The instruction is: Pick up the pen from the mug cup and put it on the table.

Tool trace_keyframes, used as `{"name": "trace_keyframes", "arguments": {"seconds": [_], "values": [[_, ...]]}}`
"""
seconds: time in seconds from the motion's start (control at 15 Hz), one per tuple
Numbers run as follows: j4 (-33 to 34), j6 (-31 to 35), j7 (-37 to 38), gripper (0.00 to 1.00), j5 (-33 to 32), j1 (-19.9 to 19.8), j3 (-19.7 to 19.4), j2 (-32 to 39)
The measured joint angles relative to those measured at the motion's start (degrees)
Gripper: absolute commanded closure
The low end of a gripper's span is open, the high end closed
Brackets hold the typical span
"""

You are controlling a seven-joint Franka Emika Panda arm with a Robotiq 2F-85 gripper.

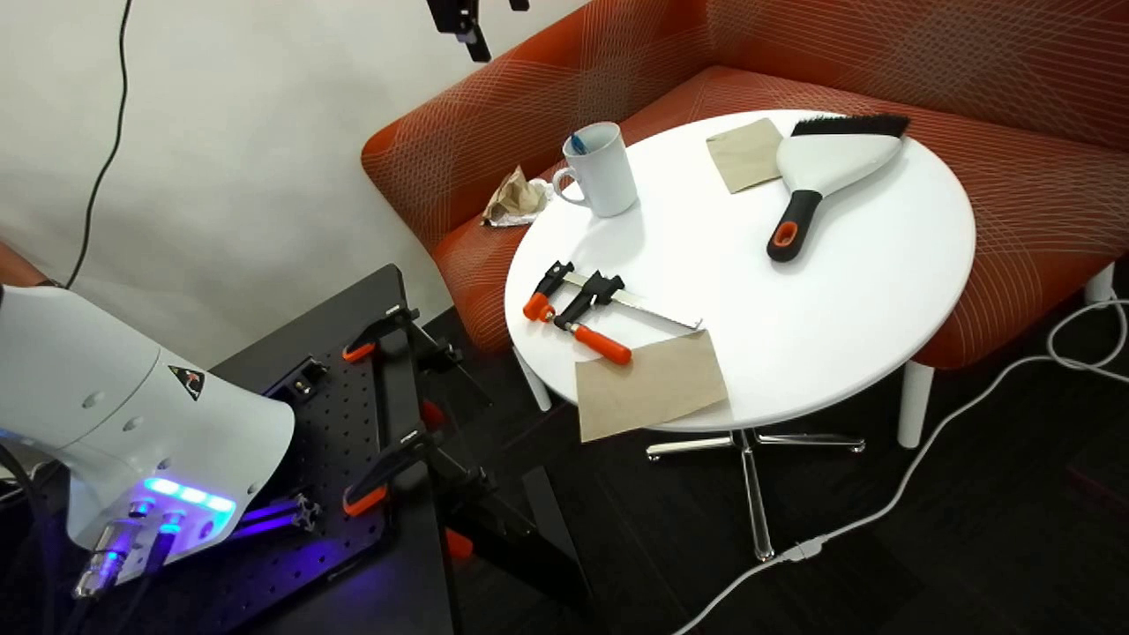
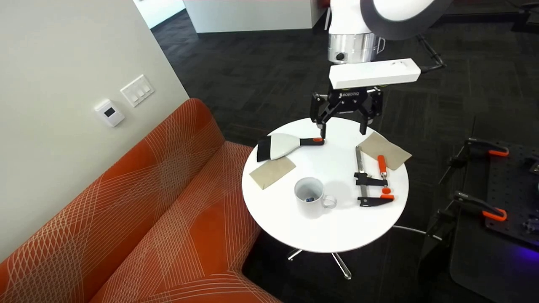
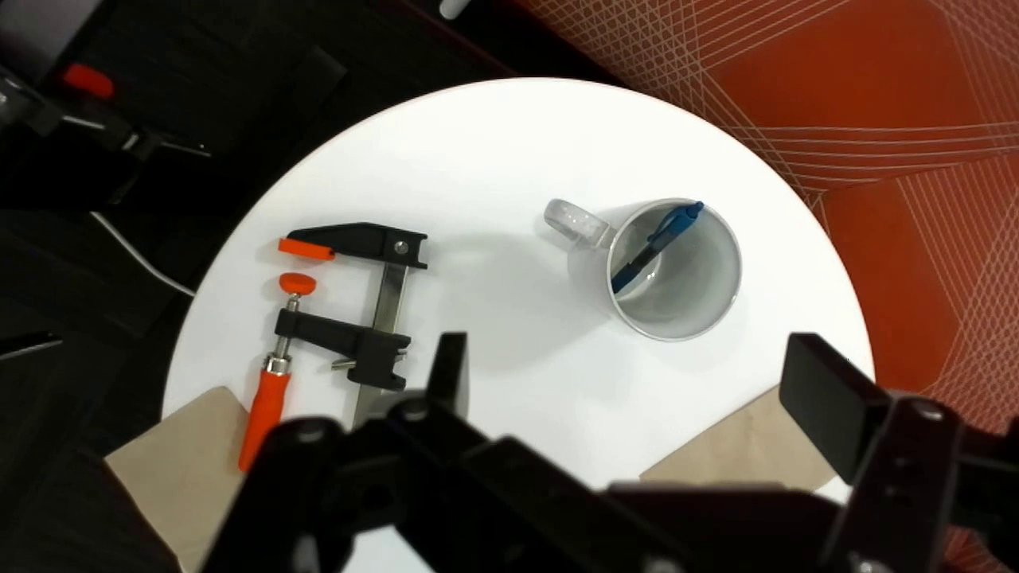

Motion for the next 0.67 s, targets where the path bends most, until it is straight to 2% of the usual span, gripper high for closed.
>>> {"name": "trace_keyframes", "arguments": {"seconds": [0.67], "values": [[11.0,0.0,-1.0,0.0,0.0,1.6,-0.3,15.5]]}}
